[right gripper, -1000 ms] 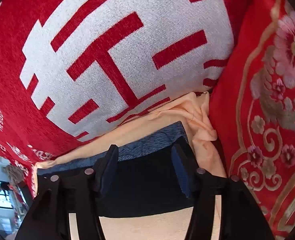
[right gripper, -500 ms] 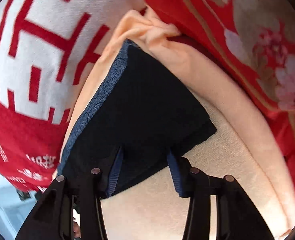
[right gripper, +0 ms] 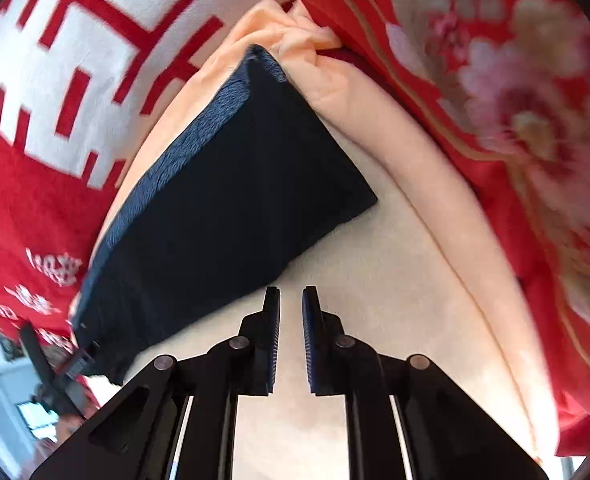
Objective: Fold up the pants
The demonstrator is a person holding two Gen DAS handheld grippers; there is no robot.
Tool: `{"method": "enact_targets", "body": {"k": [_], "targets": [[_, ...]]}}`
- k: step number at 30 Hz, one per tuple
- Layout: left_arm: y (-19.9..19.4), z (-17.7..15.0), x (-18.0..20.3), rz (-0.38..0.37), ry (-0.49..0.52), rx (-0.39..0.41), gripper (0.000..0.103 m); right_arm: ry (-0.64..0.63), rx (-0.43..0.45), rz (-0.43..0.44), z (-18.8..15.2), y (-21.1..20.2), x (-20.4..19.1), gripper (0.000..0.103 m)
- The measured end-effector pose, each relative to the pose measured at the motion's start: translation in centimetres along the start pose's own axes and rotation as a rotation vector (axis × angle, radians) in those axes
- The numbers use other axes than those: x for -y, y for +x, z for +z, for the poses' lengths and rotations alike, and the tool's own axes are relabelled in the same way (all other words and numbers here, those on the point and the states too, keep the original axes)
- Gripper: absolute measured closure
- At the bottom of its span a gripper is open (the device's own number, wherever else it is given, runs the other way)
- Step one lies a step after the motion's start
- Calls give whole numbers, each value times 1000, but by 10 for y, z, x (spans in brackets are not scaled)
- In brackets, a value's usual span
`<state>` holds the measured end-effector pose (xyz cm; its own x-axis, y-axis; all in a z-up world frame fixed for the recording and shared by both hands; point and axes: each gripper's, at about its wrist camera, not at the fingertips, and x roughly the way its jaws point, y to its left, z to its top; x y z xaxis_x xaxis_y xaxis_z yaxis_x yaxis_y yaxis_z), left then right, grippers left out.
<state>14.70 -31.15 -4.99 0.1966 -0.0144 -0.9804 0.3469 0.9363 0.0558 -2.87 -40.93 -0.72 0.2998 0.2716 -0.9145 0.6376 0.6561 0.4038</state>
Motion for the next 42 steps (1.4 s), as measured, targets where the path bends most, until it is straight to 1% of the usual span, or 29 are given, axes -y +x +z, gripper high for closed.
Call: {"method": "enact_targets", "body": {"k": [2,3,4,6,7,8,9,10,11,13,14,15,16,17,19,21,24,25,27,29,31,33,34,35,36,37,39,41,42], "targets": [[6,7,2,11,-1,5,18,-82,67,-11,7,-11,-17,90],[12,11,4,12,-10,-3,18,-117,82,-11,15,-10,-25,90],[17,14,7,12,-15,-5,18,-132,76,-7,24,-2,-28,86],[31,15,13,32,-1,-22,18,-152,41,-41,48,23,-34,67],[37,12,13,32,2,-33,16,-178,18,-81,55,36,-34,55],[37,10,8,7,-15,-18,16,-201,3,-121,58,47,-32,58],[37,7,3,-1,-21,-28,16,-216,13,-130,57,48,-31,62],[35,4,-4,-4,-24,-39,16,-223,33,-145,58,46,-30,70],[34,0,-10,0,-26,-40,16,-214,55,-185,58,39,-27,75],[30,-10,-29,27,-32,-52,16,-155,92,-220,53,24,-23,75],[27,-15,-39,41,-43,-57,16,-123,96,-208,50,19,-22,70],[23,-20,-48,55,-53,-62,16,-92,86,-152,43,14,-23,70],[19,-24,-58,64,-65,-64,16,-62,62,-41,33,12,-26,69],[15,-29,-67,64,-76,-61,16,-46,32,48,22,12,-32,69],[5,-37,-89,71,-92,-41,16,-41,-37,171,-4,21,-52,68],[-4,-44,-115,91,-101,-11,16,-54,-118,292,-41,39,-88,67],[-9,-47,-158,113,-113,22,16,-45,-256,469,-108,82,-147,67],[-9,-47,-172,122,-115,26,16,-44,-287,500,-124,99,-167,67],[-8,-49,-208,150,-116,26,16,-42,-328,530,-160,129,-202,67],[-5,-49,-242,179,-109,39,16,-12,-338,556,-187,158,-229,67],[2,-49,-267,219,-95,53,16,22,-336,570,-200,185,-253,67],[24,-57,-299,248,-86,41,16,34,-319,561,-211,190,-257,67],[34,-59,-310,244,-91,20,16,40,-318,548,-214,194,-258,67],[41,-62,-317,217,-103,7,16,49,-316,539,-216,198,-259,67],[43,-64,-326,171,-123,22,14,56,-313,540,-212,197,-255,67],[44,-66,-331,161,-135,39,8,61,-308,542,-210,198,-257,67],[46,-69,-338,127,-156,53,7,77,-294,545,-208,200,-254,67],[53,-73,-352,72,-205,57,1,107,-279,550,-202,204,-252,67],[55,-73,-357,55,-214,57,0,120,-278,550,-192,210,-262,67]]}}
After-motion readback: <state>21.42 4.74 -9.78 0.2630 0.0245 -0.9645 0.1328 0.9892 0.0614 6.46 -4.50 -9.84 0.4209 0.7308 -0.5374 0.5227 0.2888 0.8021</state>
